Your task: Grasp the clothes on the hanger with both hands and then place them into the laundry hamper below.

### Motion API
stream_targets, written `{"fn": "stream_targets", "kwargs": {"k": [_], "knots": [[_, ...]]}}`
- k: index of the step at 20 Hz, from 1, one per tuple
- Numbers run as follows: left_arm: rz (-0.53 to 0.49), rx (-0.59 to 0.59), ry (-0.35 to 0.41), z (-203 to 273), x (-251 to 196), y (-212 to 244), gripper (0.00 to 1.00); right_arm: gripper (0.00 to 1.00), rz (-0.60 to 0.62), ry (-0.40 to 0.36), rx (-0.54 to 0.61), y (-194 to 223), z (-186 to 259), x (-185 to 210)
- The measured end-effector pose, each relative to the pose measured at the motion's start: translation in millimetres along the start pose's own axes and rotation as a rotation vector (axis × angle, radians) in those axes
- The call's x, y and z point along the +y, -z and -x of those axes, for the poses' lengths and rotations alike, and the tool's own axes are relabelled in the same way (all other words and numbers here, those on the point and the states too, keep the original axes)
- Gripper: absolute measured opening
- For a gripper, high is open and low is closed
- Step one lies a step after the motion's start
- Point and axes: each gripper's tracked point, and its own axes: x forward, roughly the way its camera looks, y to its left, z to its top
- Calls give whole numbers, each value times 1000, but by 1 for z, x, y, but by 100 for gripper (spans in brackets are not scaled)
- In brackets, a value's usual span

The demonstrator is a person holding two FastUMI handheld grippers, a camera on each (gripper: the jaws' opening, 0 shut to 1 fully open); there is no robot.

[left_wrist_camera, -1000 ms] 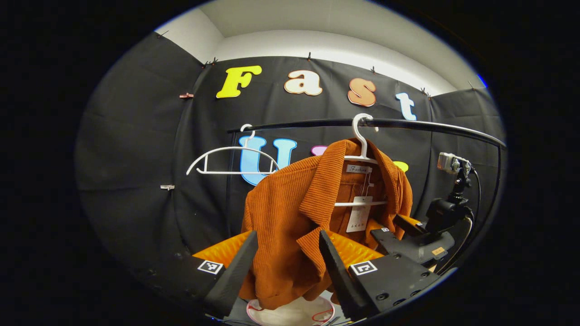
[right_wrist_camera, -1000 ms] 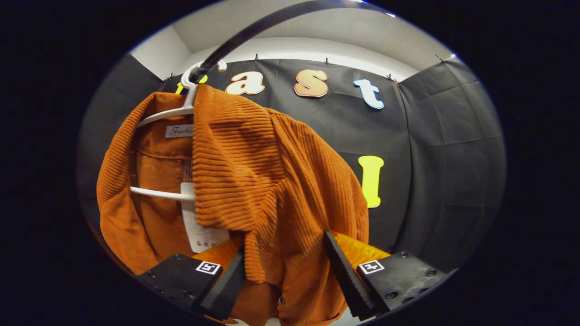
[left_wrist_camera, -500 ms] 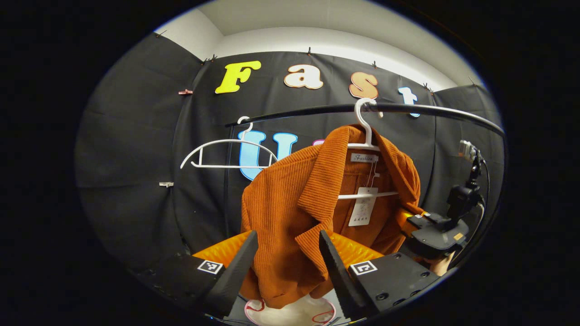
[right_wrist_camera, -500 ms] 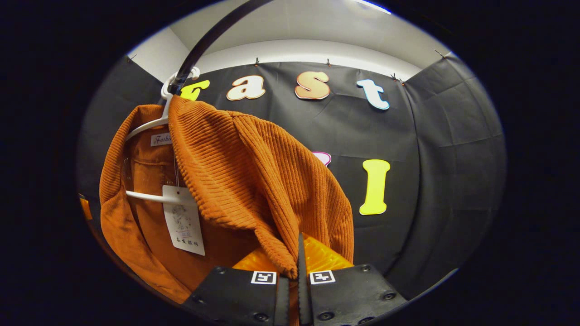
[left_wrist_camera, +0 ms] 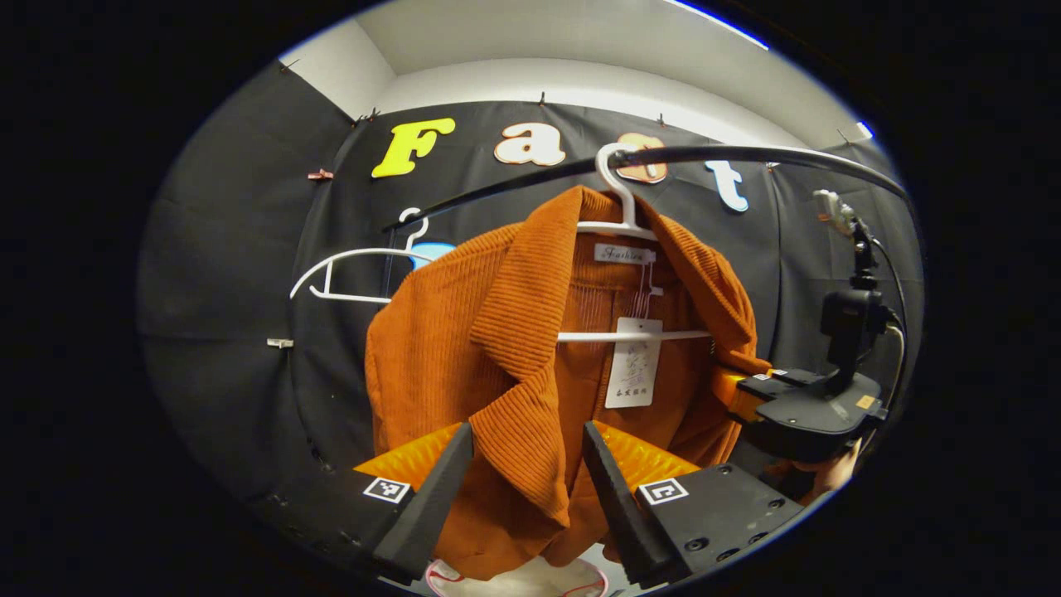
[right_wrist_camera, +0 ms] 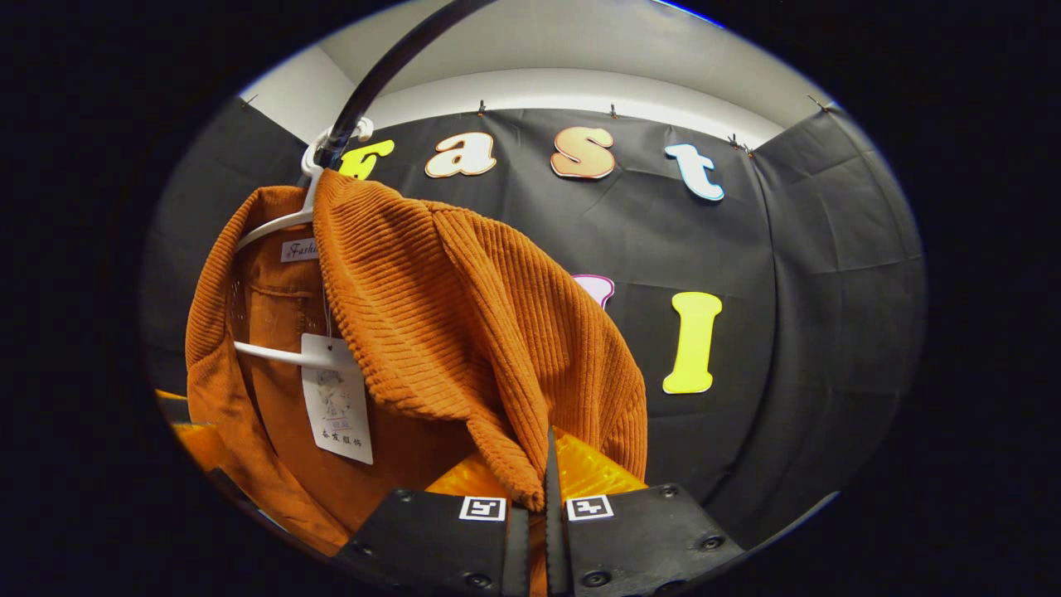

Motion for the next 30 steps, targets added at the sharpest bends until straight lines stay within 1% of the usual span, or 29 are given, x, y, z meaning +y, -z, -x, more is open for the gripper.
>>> {"fn": "stream_targets", "kwargs": {"k": [1, 2, 4, 6, 8, 11, 12, 13, 14, 15, 16, 19, 21, 22, 23, 25, 26, 29, 30], "knots": [[12, 21, 6, -5, -4, 9, 85, 8, -8, 0, 3, 0, 0, 0], [24, 45, 14, -9, -9, 18, 85, 12, -12, -1, 4, -1, 0, -1], [48, 62, 23, -14, -17, 26, 85, 12, -15, -2, 9, -2, 0, -2], [60, 4, -15, -20, -15, 12, 84, 12, -18, -7, 12, -1, 0, 0], [61, -40, -75, -36, -8, 2, 84, 12, -22, -10, 12, 0, 3, 0], [39, -9, -152, -59, 6, 13, 84, 12, -38, -17, 5, -1, 7, 0], [29, 14, -150, -65, 7, 17, 84, 12, -40, -21, 3, -2, 7, -1], [23, 21, -164, -71, 12, 19, 65, 12, -40, -24, -1, -4, 8, -3], [19, 21, -219, -70, 26, 14, 46, 8, -40, -28, -5, -4, 7, -5], [34, 34, -207, -74, 30, 15, 28, 8, -48, -38, -1, -4, 9, -6], [50, 51, -192, -70, 30, 15, 9, 12, -60, -52, 2, -5, 9, -4], [61, 38, -269, -51, 66, -6, 8, 12, -63, -67, -25, -12, 9, -15], [70, 16, -311, -36, 90, -21, 10, 12, -93, -88, -50, -22, 5, -23], [76, 0, -335, -30, 102, -32, 10, 16, -115, -93, -63, -27, 3, -29], [77, -23, -357, -23, 111, -44, 10, 16, -141, -97, -76, -31, 1, -35], [55, -71, -392, -13, 124, -68, 11, 16, -215, -119, -87, -40, -4, -41], [36, -91, -406, -8, 129, -79, 11, 12, -249, -131, -86, -42, -6, -44], [-27, -190, -429, -2, 138, -124, 11, 12, -276, -159, -119, -67, -9, -57], [-48, -224, -423, -3, 139, -141, 10, 12, -292, -176, -135, -77, -9, -60]]}}
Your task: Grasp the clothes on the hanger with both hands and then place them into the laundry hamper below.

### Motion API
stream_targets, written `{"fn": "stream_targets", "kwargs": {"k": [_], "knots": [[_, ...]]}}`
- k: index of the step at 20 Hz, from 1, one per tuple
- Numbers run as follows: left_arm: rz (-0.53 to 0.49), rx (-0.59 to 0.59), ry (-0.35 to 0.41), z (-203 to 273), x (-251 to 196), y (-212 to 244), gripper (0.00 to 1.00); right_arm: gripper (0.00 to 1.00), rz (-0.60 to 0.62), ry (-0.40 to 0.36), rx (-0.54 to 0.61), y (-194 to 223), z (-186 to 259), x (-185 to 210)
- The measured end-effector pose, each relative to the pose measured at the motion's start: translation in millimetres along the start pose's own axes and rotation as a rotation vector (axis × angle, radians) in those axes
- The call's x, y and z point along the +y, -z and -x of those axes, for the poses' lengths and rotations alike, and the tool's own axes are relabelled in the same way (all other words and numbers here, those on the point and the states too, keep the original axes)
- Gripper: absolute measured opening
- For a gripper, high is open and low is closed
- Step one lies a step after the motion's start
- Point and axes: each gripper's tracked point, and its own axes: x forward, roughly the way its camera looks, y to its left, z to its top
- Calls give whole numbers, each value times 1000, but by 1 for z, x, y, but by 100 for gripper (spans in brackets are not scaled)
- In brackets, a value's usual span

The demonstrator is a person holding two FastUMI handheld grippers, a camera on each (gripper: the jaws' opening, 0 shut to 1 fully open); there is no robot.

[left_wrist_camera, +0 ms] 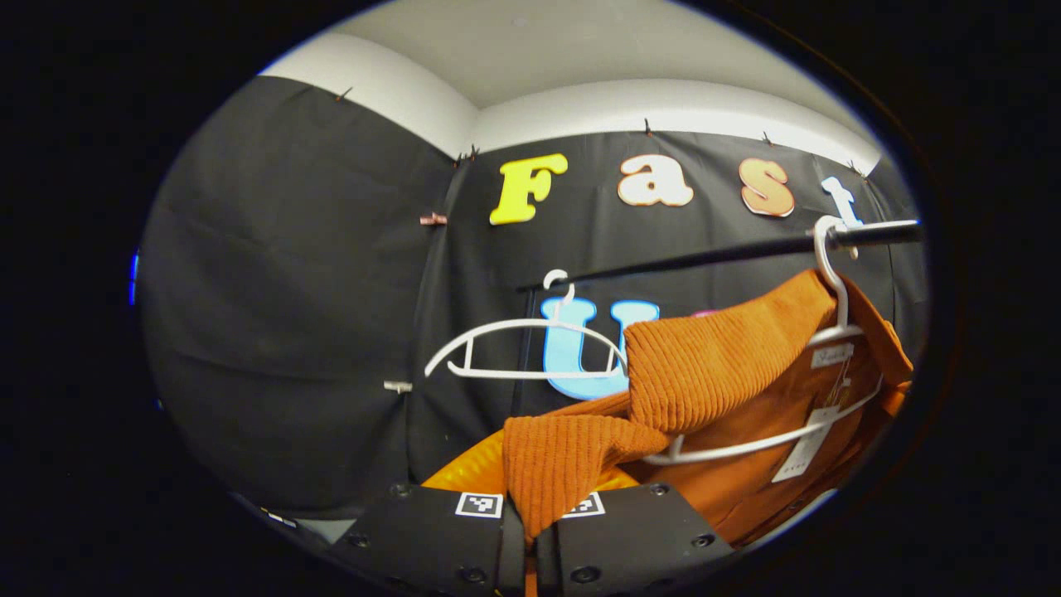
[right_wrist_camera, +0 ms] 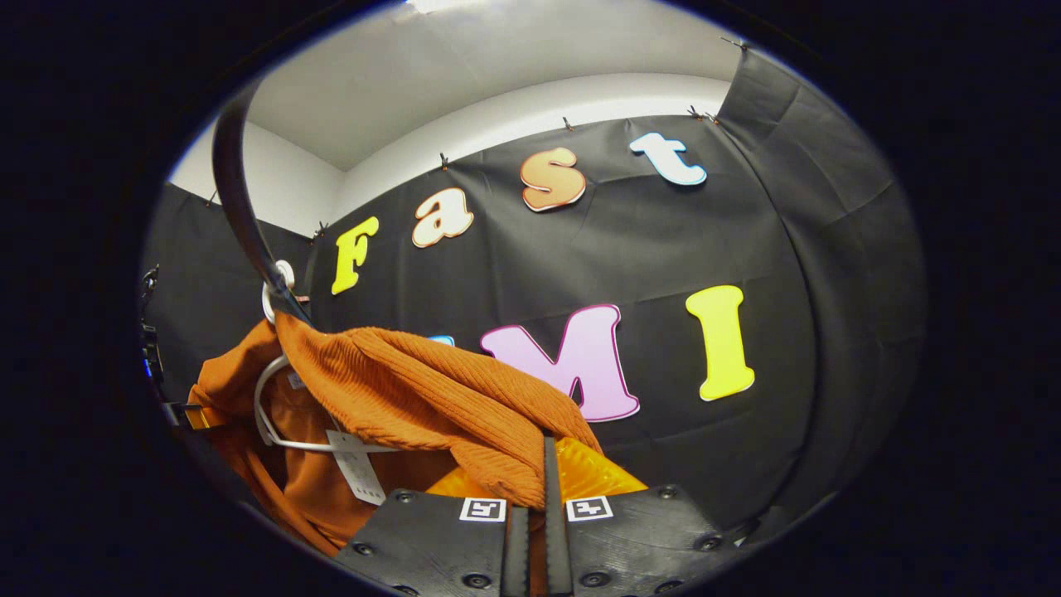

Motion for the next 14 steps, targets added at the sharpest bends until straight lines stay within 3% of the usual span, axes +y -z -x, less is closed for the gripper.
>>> {"fn": "stream_targets", "kwargs": {"k": [3, 6, 7, 9, 11, 12, 14], "knots": [[-43, -47, 50, -15, -7, -15, 10, 12, -110, -50, -21, -20, 3, 0], [-110, -92, 58, -36, -1, -36, 10, 12, -193, -54, -98, -56, 12, -8], [-100, -98, 86, -44, -8, -41, 10, 17, -198, -50, -120, -68, 11, -9], [-78, -101, 138, -58, -19, -47, 10, 7, -129, -26, -146, -73, -2, -16], [-111, -104, 159, -76, -20, -47, 9, 7, -72, -14, -125, -65, -20, -18], [-132, -88, 174, -86, -23, -41, 9, 12, -61, -13, -110, -62, -29, -20], [-134, 0, 226, -97, -27, -13, 9, 12, -33, 0, -75, -54, -44, -27]]}}
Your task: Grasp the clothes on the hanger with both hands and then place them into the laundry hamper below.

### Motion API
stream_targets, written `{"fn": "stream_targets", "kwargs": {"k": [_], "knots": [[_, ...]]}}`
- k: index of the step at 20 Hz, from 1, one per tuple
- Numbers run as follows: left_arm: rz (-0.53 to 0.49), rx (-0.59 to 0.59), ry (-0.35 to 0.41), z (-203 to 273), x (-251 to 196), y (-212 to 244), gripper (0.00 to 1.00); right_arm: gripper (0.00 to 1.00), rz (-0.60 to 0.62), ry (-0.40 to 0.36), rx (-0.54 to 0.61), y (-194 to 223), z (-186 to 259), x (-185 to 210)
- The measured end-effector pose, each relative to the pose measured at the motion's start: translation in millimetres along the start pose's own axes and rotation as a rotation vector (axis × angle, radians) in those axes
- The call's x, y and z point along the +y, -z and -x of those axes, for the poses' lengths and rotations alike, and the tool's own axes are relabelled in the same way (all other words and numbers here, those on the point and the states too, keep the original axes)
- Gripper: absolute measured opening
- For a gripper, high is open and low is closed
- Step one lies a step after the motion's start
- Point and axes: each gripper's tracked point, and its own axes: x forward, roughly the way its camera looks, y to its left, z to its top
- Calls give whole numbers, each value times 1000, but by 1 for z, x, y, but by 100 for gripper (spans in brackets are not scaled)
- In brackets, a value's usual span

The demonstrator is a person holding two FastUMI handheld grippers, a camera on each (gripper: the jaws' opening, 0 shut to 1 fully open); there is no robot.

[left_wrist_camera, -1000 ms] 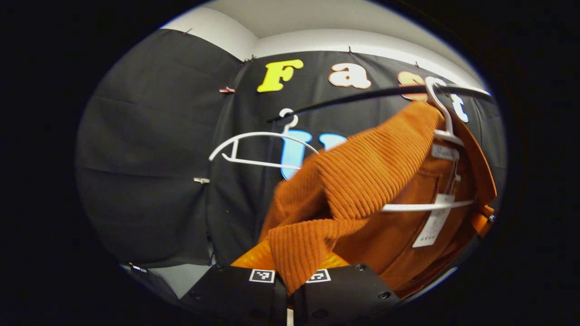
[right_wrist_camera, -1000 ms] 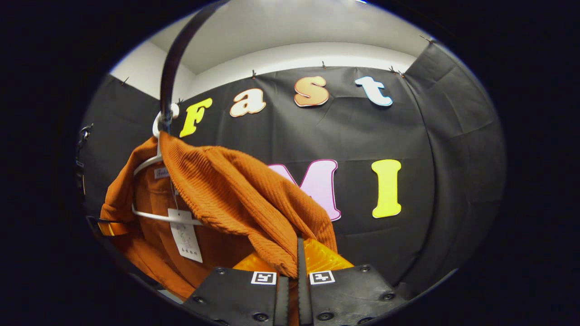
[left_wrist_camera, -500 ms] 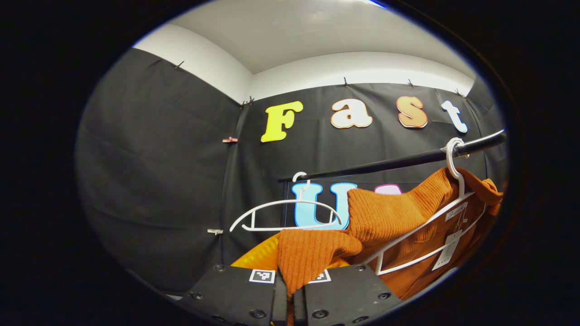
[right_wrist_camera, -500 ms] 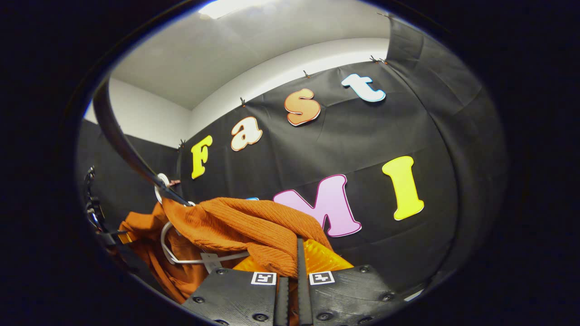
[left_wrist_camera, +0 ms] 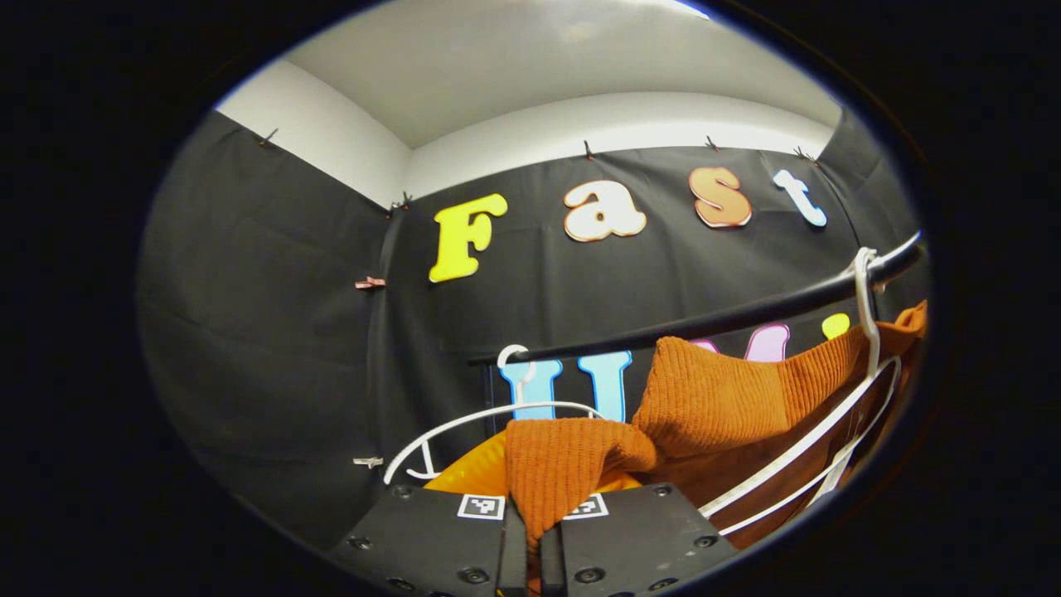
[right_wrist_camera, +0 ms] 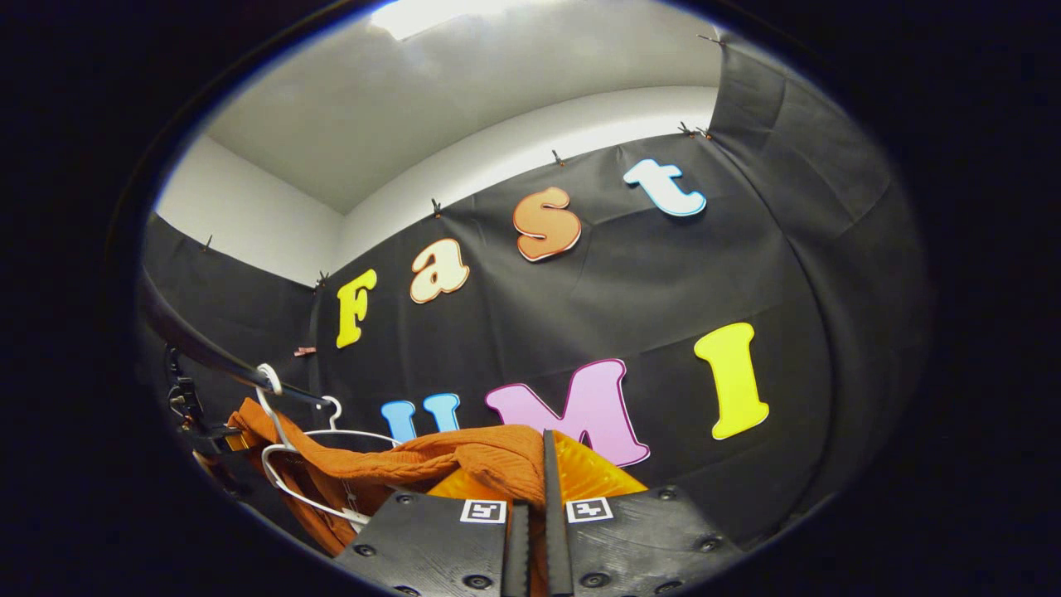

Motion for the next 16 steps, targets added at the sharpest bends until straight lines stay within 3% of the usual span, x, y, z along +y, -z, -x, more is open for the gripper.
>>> {"fn": "stream_targets", "kwargs": {"k": [2, 6, 7, 12, 16], "knots": [[41, 74, 54, 6, -7, 29, 9, 16, 31, 24, 33, 15, -7, -12], [37, 133, 90, 24, -13, 67, 9, 7, -10, 94, 154, 71, 2, -34], [51, 134, 104, 28, -16, 70, 10, 12, -25, 104, 179, 85, 7, -37], [48, 215, 69, 56, -17, 115, 10, 12, -36, 124, 292, 135, 43, -34], [88, 331, 42, 90, -19, 157, 10, 12, -49, 96, 383, 164, 70, -11]]}}
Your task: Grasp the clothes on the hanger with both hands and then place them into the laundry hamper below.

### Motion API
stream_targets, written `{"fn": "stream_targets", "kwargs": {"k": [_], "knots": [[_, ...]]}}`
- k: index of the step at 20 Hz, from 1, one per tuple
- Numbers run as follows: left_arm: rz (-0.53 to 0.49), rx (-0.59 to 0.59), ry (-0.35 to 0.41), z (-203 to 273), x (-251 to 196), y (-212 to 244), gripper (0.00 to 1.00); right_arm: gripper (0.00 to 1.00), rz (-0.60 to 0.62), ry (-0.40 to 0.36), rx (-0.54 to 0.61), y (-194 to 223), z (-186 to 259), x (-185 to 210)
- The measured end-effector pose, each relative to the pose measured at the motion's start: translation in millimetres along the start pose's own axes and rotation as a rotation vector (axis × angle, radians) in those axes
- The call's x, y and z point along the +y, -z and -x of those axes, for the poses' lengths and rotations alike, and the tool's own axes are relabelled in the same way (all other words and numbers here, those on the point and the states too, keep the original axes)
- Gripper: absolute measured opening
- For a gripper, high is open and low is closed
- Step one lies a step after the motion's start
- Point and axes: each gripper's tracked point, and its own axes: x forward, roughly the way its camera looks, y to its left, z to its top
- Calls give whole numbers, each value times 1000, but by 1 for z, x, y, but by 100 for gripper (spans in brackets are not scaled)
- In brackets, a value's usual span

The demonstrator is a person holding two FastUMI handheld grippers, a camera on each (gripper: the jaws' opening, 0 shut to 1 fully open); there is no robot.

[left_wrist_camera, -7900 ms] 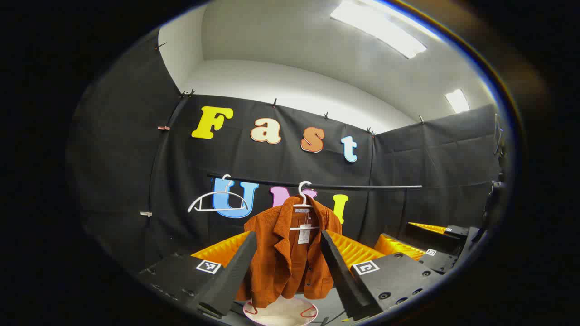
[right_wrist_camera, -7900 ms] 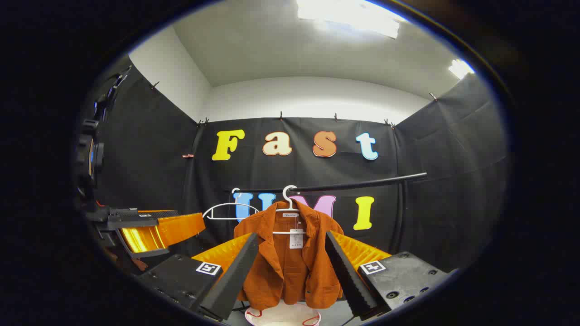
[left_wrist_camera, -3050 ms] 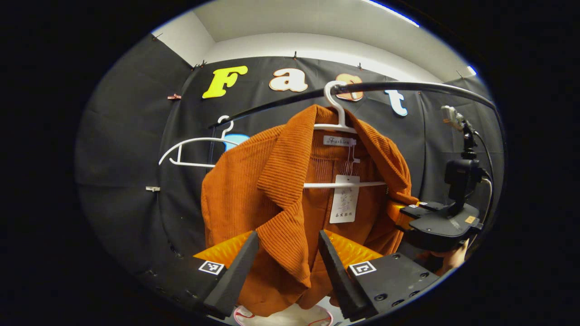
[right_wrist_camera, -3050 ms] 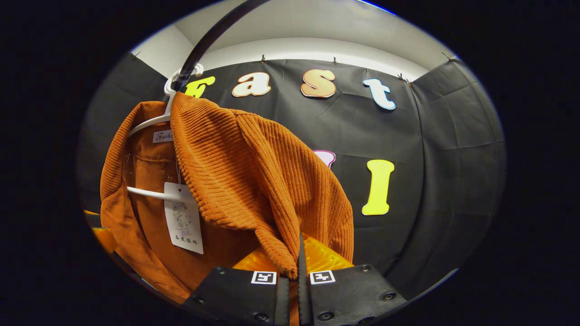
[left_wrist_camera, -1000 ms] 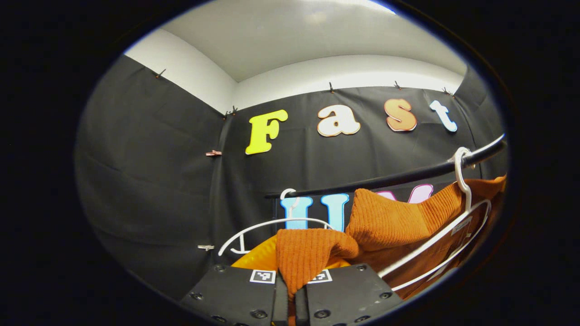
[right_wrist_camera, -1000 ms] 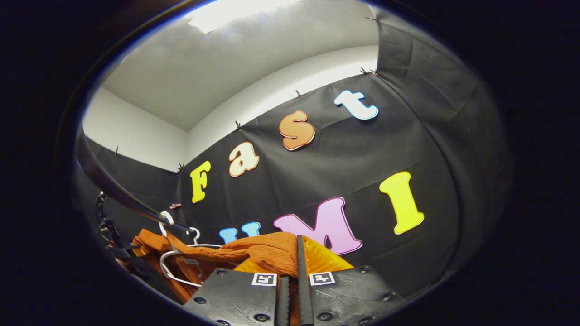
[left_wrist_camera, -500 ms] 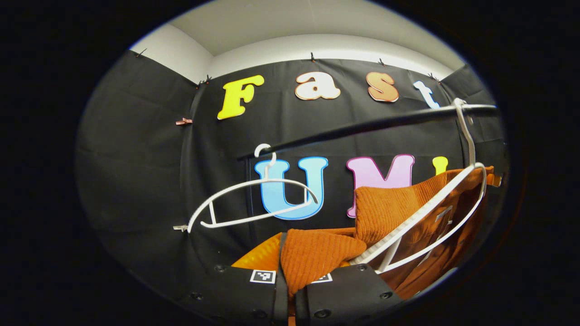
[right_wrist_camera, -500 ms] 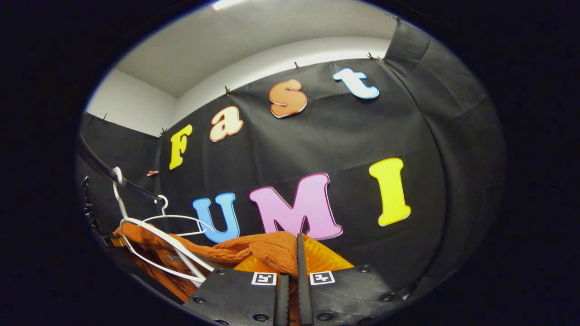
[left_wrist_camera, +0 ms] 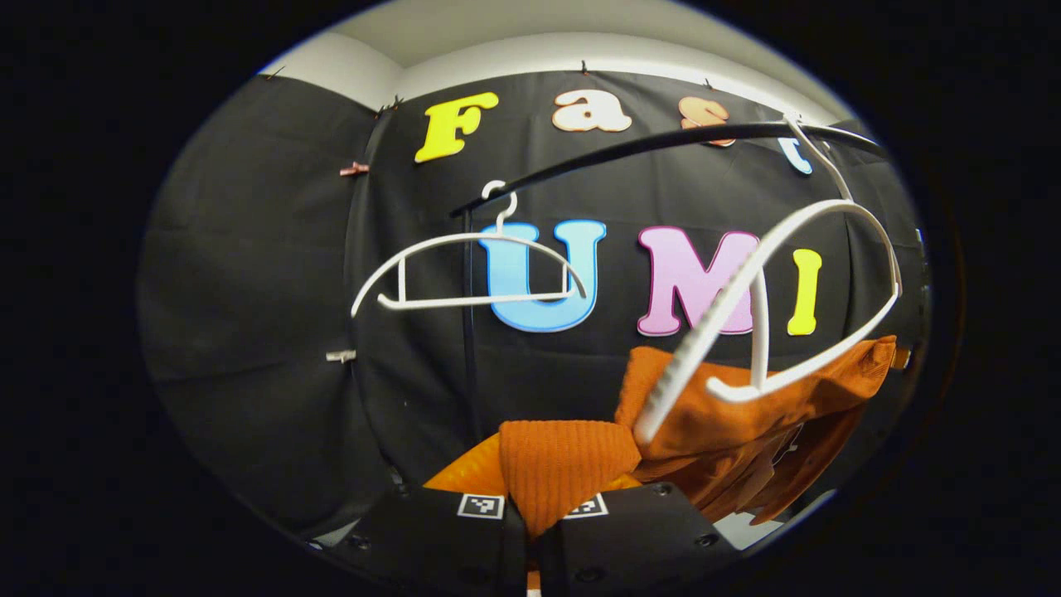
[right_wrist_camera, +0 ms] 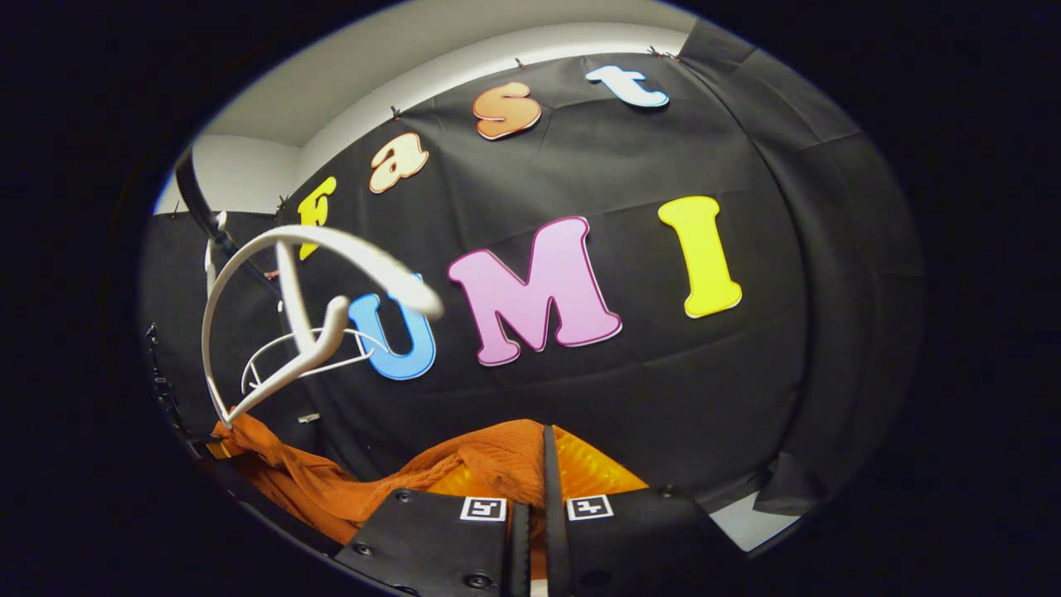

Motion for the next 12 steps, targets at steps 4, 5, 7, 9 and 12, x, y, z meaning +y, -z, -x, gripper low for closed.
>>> {"fn": "stream_targets", "kwargs": {"k": [4, 5, 7, 9, 12], "knots": [[48, 102, -33, 26, 0, 46, 10, 12, 10, -66, 96, 37, 17, 31], [65, 121, -18, 33, -7, 54, 9, 12, 10, -72, 123, 49, 23, 35], [63, 148, 8, 43, -25, 63, 10, 12, -20, -101, 163, 64, 30, 50], [63, 166, 52, 49, -47, 70, 10, 12, -56, -143, 201, 79, 38, 71], [51, 172, 126, 56, -83, 72, 10, 12, -72, -213, 252, 95, 46, 103]]}}
